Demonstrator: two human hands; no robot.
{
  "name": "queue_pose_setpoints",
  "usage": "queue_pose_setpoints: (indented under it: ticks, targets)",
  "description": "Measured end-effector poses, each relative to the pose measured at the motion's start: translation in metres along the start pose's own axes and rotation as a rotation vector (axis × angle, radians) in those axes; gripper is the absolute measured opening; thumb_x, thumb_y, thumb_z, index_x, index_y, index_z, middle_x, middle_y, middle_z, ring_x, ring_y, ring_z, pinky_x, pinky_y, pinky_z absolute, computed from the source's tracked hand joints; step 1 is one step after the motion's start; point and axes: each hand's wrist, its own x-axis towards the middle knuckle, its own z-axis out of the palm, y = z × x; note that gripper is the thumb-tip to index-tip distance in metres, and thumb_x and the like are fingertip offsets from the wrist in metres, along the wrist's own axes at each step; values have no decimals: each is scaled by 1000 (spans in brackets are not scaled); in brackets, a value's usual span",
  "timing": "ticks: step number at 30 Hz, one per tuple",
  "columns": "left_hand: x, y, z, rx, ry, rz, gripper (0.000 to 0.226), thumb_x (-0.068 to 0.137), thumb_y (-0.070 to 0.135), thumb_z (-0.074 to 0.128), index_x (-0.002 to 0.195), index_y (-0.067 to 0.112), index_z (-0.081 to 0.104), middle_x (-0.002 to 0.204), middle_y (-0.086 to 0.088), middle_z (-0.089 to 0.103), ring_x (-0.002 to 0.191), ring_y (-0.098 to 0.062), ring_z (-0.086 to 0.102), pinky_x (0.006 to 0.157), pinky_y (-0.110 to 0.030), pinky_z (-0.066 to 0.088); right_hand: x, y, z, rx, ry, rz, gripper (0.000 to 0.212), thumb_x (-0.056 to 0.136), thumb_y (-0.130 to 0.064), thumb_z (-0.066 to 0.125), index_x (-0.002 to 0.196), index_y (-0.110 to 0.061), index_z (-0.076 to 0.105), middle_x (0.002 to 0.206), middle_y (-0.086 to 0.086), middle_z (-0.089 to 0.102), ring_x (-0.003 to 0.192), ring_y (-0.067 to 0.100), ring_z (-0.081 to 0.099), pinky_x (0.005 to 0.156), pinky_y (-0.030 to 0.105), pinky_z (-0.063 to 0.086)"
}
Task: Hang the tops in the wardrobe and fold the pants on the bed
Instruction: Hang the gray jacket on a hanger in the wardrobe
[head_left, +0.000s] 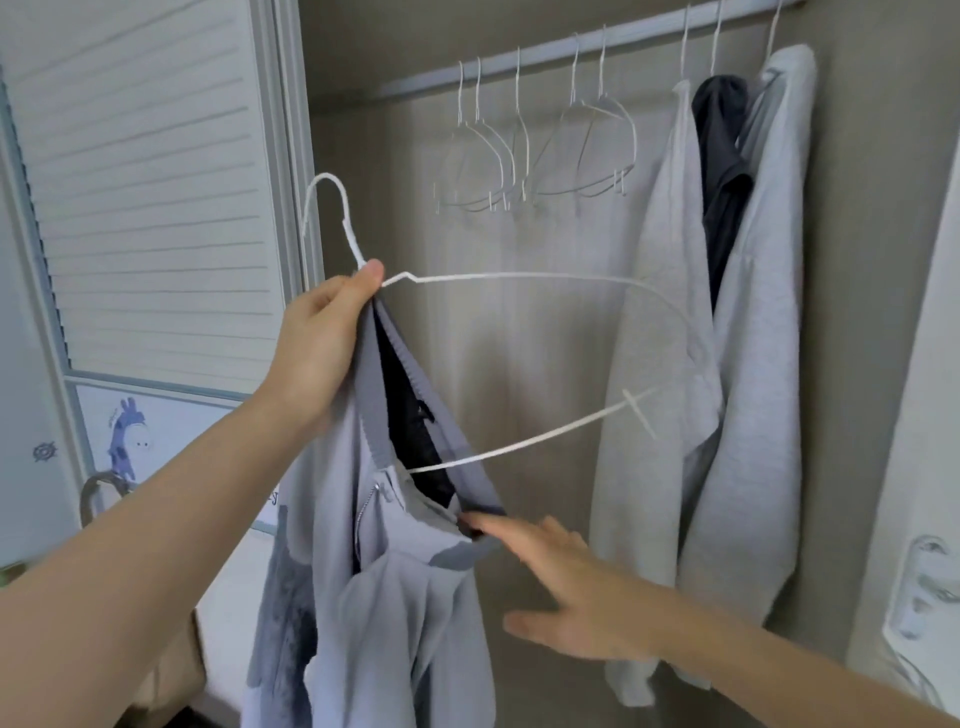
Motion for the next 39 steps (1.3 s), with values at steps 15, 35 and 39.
queue_pose_setpoints:
  ticks: [15,35,39]
  targets:
    - [-9,-38,-54,744,118,202,38,70,55,58,59,20,49,51,6,44,54,-16,40,56,-30,33,-21,17,-96,-536,576,-223,26,101,-37,36,103,-18,53,113,-6,49,94,11,54,77,27,49]
    - [-13,-27,-34,804,56,380,54,91,53,57,60,11,42,52,-1,44,53,-19,40,52,-33,32,9,-31,-162,288,694,-50,40,80,-22,69,112,-38,52,104,-8,55,85,6,60,75,23,51]
    - [-12,-26,-37,884,164,394,52,93,54,52,61,18,32,53,0,42,52,-17,41,48,-33,27,0,-26,-171,-12,570,157,21,88,-41,62,98,-22,61,91,-9,60,76,7,58,67,20,46]
